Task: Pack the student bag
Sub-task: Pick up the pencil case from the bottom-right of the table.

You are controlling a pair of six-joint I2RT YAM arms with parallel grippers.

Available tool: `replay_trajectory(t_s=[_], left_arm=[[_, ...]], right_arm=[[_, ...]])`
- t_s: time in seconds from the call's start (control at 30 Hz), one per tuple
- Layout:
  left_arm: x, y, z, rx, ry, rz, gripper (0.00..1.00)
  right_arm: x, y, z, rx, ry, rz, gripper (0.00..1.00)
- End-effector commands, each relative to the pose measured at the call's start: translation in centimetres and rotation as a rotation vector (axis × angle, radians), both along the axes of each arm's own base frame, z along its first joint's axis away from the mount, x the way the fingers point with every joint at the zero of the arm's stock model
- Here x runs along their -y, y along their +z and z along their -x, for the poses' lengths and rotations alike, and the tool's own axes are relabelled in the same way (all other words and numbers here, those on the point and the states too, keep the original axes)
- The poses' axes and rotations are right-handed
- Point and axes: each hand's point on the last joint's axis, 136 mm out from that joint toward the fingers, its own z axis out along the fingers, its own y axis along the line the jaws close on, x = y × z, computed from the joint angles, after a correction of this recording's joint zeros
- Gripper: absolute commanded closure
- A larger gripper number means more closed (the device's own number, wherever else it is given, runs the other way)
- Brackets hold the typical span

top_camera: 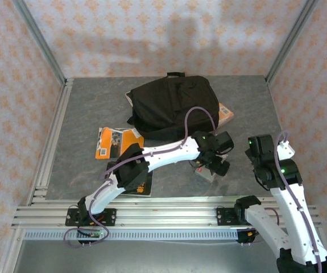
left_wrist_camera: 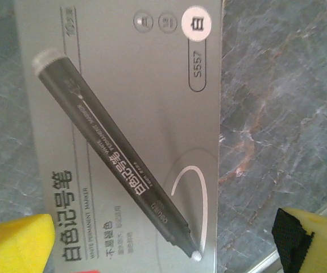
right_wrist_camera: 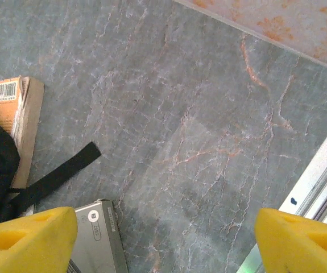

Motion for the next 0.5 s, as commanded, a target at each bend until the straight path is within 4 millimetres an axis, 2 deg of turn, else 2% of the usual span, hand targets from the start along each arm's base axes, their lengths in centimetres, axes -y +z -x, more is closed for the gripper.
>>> replay_trajectory(t_s=[0.0,0.3,0.47], left_arm=[[-0.8,-1.1,-0.7,0.035,0.084,-0.082,0.00],[-1.0,-3.1,-1.6,0.084,0.132,-0.151,0.00],[-1.2,-3.1,-1.6,0.116,0.109,-0.177,0.00]], right_arm=[[0.8,0.4,0.8,-0.021,-0.015,0.045,0.19],[0.2,-0.5,0.6,-0.037,0.027,0.036,0.19],[-0.2,-1.0,0.5,-0.041,0.044,0.019,0.19]])
